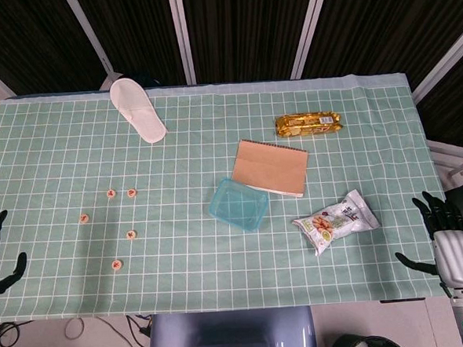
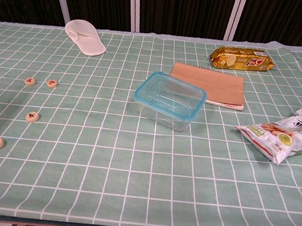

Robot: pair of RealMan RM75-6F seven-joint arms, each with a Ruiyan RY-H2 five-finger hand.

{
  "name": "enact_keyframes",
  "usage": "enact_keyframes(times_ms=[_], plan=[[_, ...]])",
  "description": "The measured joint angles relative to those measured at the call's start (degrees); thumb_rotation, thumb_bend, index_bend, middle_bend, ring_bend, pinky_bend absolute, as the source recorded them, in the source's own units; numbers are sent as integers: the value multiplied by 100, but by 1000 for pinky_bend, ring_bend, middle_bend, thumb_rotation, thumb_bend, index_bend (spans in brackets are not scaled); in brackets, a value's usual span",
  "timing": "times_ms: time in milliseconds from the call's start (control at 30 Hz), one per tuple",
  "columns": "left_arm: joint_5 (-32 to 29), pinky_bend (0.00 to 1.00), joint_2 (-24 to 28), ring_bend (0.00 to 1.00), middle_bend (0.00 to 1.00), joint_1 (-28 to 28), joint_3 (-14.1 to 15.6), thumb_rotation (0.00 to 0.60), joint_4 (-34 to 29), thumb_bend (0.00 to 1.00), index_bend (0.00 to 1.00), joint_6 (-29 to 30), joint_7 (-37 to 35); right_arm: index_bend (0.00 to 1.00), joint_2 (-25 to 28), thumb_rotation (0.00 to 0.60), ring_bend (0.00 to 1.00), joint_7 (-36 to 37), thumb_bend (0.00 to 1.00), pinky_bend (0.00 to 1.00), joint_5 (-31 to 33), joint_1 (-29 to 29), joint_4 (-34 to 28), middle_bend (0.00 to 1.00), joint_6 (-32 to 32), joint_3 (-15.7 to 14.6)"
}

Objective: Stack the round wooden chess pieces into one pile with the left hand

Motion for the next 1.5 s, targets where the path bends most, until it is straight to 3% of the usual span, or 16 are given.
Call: enact_keyframes(times_ms=[933, 1100, 1300, 1500], plan=[[-36, 59, -28, 0, 0, -23, -5, 600, 20, 315, 34, -57, 23, 98, 16, 600, 63, 9, 205, 0, 31, -4, -18, 0, -24, 0], [-23, 58, -51, 0, 0, -39, 16, 600, 39, 299, 84, -93, 66, 98, 17, 600, 63, 14, 204, 0, 36, -2, -26, 0, -30, 3], [81, 51, -48, 0, 0, -66, 131, 600, -16, 293, 146, -204, 174, 98, 22, 600, 63, 19, 204, 0, 33, -11, -39, 0, -15, 2], [359, 49, 84, 0, 0, -136, 429, 600, -260, 267, 194, -543, 147, 98, 22, 600, 63, 9, 205, 0, 25, -19, -48, 0, 1, -2]])
